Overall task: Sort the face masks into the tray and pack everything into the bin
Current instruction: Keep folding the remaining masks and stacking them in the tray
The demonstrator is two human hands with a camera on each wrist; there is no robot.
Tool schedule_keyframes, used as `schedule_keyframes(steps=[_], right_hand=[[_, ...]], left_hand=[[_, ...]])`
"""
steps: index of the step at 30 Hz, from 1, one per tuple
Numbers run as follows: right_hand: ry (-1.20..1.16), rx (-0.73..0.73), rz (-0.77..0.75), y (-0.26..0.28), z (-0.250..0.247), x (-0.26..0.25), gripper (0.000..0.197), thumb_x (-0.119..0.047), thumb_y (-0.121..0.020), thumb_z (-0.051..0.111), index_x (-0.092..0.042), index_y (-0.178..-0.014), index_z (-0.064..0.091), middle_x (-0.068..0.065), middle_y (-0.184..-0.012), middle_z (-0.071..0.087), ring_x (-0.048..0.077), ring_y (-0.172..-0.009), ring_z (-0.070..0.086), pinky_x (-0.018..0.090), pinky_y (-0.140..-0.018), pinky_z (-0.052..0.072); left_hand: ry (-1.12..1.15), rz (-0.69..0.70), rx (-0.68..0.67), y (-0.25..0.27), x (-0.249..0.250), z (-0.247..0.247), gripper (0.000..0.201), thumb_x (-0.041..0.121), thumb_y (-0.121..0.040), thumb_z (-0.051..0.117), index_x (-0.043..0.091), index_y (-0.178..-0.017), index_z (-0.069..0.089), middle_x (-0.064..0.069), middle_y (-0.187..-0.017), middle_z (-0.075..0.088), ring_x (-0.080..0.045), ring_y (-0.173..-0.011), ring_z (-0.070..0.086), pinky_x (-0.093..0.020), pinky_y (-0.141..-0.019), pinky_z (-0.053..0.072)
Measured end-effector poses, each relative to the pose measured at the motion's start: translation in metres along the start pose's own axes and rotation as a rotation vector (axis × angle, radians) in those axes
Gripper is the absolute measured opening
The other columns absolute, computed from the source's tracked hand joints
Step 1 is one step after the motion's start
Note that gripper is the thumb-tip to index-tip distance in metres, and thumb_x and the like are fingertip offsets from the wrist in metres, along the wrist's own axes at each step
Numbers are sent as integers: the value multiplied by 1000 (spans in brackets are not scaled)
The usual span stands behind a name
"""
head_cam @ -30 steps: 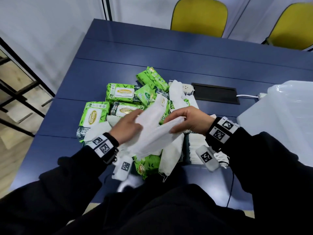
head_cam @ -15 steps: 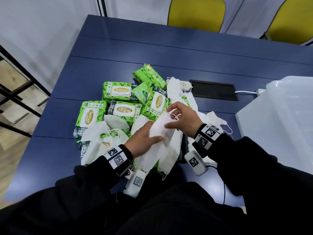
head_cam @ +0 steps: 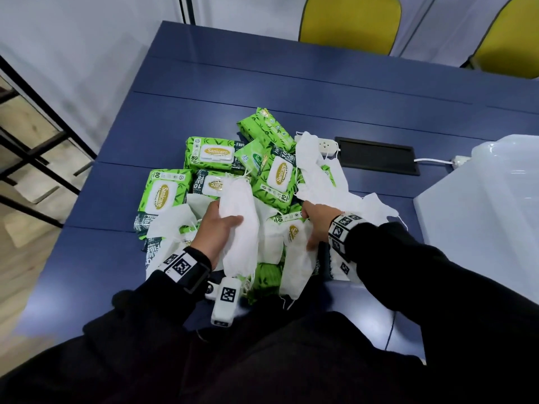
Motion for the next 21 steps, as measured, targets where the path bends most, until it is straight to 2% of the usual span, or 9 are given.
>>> schedule_keyframes(steps=[2,5,8,11,13,15,17,19,21], right_hand=[[-29,13,14,-1,-1,2,73,-32,-59,94,-25,-115,49,3,-109,61,25,-98,59,30,-74,47],[-125,113,9,4,-18,6,40,-26,-76,85,-23,-111,68,3,-111,64,24,-108,59,27,-81,45],[-376,338,-24,28,-59,12,11,-21,-79,80,-26,-81,70,-4,-89,65,19,-88,61,23,-63,39],[-520,625,-167,70,-104,8,23,-15,-81,78,-29,-73,62,-9,-79,69,9,-76,64,28,-66,45],[-605,854,-352,110,-131,-4,21,-5,-82,76,-23,-82,65,-8,-90,75,9,-86,71,33,-76,55],[-631,1014,-551,147,-142,-23,20,8,-84,69,-10,-94,69,-2,-103,76,14,-98,72,35,-86,56],[-609,1039,-648,162,-135,-42,36,17,-83,57,-5,-107,73,3,-114,74,21,-111,70,38,-96,54],[-488,973,-711,154,-114,-61,45,14,-83,50,-8,-115,75,5,-122,72,24,-120,66,43,-103,51],[-255,860,-787,138,-83,-82,37,-4,-87,52,-11,-115,76,7,-125,71,29,-121,65,50,-100,52]], left_hand=[[-7,-7,-10,0,-5,-1,57,10,-78,72,9,-131,52,-13,-126,67,-33,-117,64,-54,-105,49],[-35,-22,-2,2,-8,0,51,4,-85,70,5,-132,50,-15,-125,66,-35,-117,64,-54,-105,49],[-36,-34,3,1,-11,-1,46,-3,-91,64,2,-134,49,-17,-125,65,-35,-117,63,-50,-103,50],[-36,-48,-9,2,-9,6,46,-3,-92,64,5,-135,49,-14,-126,66,-33,-116,63,-51,-105,49],[-21,-66,-16,2,-9,11,46,-3,-92,63,7,-135,49,-13,-127,66,-34,-117,63,-55,-106,48],[15,-73,-21,1,-8,19,46,-3,-92,63,8,-135,51,-12,-126,68,-34,-116,64,-57,-105,48],[79,-77,-43,9,5,32,44,-4,-93,61,7,-135,53,-14,-124,70,-37,-116,65,-56,-106,49],[145,-62,-53,17,22,44,35,-6,-96,55,1,-131,54,-29,-116,69,-44,-107,66,-56,-102,49],[234,-46,-41,20,37,51,26,-2,-98,53,1,-123,60,-30,-105,71,-38,-88,72,-49,-82,60]])
Point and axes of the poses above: each hand's wrist, its own y-axis away from the middle knuckle, its own z-axis out of the palm, x = y × z, the point moved 7 cm from there along -y, towards the middle knuckle
